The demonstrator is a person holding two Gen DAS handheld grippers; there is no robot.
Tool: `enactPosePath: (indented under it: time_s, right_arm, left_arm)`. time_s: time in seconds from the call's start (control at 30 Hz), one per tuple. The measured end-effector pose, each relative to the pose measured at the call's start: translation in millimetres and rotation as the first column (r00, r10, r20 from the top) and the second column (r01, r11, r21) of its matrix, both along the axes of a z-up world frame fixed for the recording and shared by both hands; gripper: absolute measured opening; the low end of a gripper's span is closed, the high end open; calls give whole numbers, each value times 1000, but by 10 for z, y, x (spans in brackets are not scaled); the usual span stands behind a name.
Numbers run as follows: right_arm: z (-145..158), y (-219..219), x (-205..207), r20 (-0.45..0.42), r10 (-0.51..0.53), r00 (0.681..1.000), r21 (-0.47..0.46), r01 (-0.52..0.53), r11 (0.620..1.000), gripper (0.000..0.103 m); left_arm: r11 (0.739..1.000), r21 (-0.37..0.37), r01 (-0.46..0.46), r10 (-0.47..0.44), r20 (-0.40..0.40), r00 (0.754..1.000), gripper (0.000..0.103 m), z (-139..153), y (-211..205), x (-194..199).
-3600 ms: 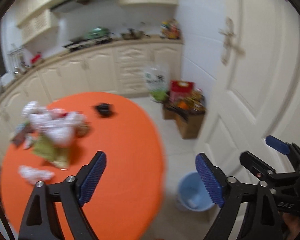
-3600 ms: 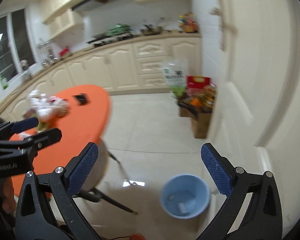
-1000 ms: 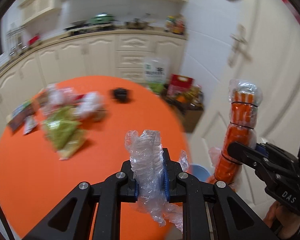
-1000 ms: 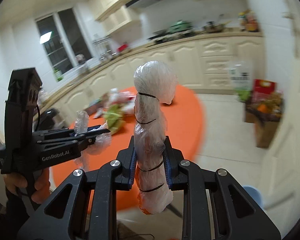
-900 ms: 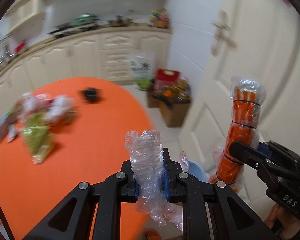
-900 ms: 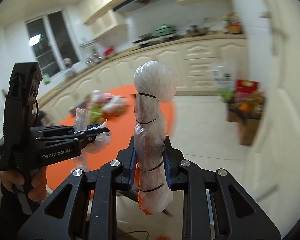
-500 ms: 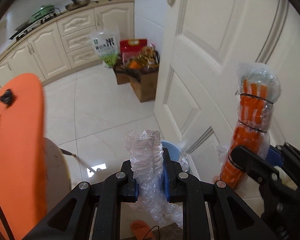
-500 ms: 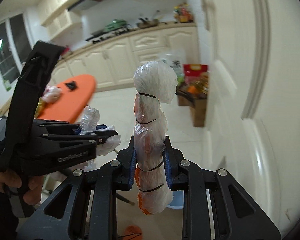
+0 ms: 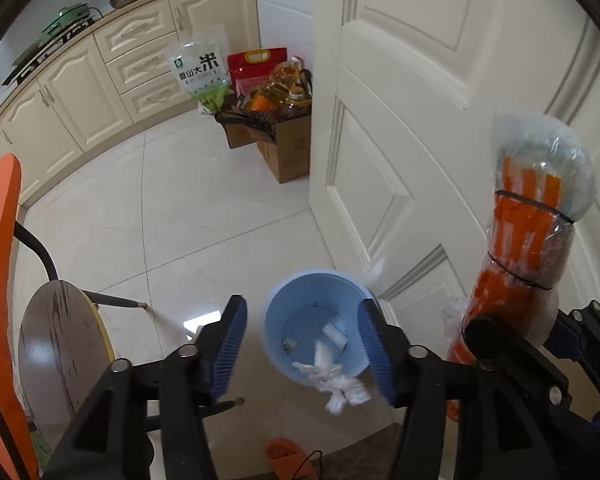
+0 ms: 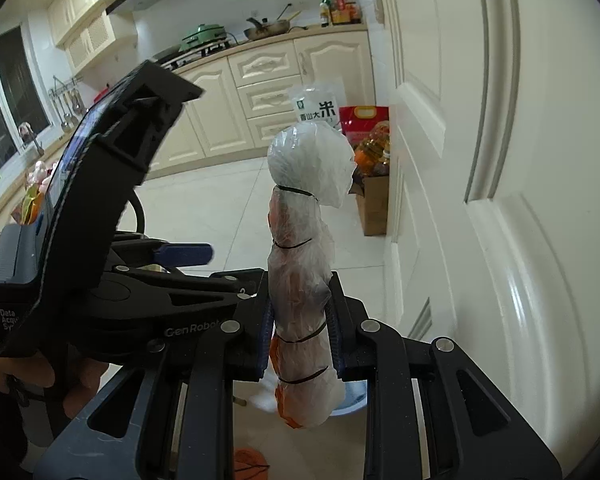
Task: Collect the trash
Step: 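Carry both items to the blue bin and release them inside, then move both tools back over the table toward the snack bags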
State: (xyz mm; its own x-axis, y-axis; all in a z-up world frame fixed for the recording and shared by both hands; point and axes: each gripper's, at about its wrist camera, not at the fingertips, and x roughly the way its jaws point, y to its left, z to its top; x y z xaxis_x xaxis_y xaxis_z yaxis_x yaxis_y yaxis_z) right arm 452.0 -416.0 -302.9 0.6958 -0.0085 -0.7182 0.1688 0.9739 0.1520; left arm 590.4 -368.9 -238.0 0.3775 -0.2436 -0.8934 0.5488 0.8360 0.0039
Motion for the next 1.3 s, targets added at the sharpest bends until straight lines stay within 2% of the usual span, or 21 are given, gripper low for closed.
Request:
enactPosePath:
  time_s: [0.2,0.33,0.5,0.57,0.7,0.8,0.9,1.03,1.1,1.23,1.3]
  right_arm:
    - [-89,65,125,-9,10,1000,7,-10,1000,23]
    - [-183,67,206,-15,11,1000,5,-11,1000,24]
    - [-201,45,304,-13,-33,999,-23,33,999,35]
    - [-118,91,284,5,-40,999,-16,40,999,39]
    - [105,227,161,44,-33,998,-18,34,999,65]
    - [304,381,84,64,-21,998,-22,22,1000,69]
    - [527,552,1,86,-10,996,-20,12,1000,85]
    - [815,900,-106,122,36,992,-25,-33,999,92]
    - [948,1106,-134,141,74,987,-19,-72,997,99]
    - [1186,1588,-82,168,148,975,-36,-144,989,103]
    - [1267,1816,-24,177,187,966,-40,-182,982,103]
  left_arm:
    - [999,30,-37,36,13,999,58,-35,122,22]
    - [997,46,-70,67,55,996,58,53,216,-43]
    - [992,45,-117,112,105,988,61,186,362,-171]
    - [992,42,-119,113,127,986,63,259,400,-234]
    - [991,-2,-133,132,133,982,64,431,568,-443]
    - [989,-38,-141,145,145,979,67,628,775,-637]
    - [985,-73,-158,169,173,970,69,820,1030,-823]
    - [976,-127,-177,201,210,957,75,1064,1497,-1086]
    - [971,-145,-192,223,240,945,78,1193,1771,-1229]
    - [959,-174,-224,267,292,918,82,1390,2356,-1524]
    - [951,-182,-251,298,318,900,87,1473,2616,-1681]
